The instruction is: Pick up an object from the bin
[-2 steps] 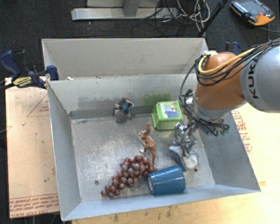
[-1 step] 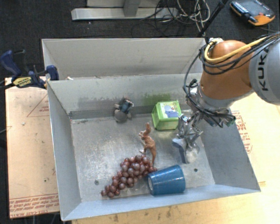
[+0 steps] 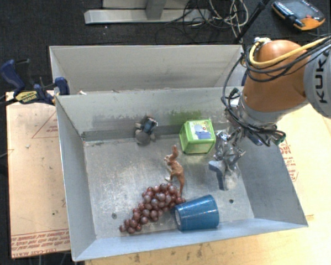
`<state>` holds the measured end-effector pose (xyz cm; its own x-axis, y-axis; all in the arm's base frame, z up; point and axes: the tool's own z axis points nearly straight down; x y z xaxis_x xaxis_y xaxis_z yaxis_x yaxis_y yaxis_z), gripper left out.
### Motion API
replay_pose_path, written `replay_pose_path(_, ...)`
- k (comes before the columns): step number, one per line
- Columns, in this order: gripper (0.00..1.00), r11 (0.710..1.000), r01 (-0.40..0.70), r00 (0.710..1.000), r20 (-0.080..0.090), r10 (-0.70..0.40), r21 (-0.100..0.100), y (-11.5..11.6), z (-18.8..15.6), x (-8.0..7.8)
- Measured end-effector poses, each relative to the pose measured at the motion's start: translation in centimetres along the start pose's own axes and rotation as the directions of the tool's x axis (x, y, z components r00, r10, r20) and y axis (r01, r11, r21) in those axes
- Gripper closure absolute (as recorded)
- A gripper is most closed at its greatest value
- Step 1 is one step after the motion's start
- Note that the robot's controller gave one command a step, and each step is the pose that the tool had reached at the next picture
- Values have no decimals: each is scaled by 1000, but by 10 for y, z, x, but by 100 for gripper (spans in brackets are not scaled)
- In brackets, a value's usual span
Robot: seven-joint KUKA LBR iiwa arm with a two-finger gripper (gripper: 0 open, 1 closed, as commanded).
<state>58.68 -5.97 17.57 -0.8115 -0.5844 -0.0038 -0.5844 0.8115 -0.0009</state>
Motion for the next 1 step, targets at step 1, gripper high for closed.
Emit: replay_pose_path(1, 100, 1000, 0, 1000, -4, 0, -3, 2, -46, -8)
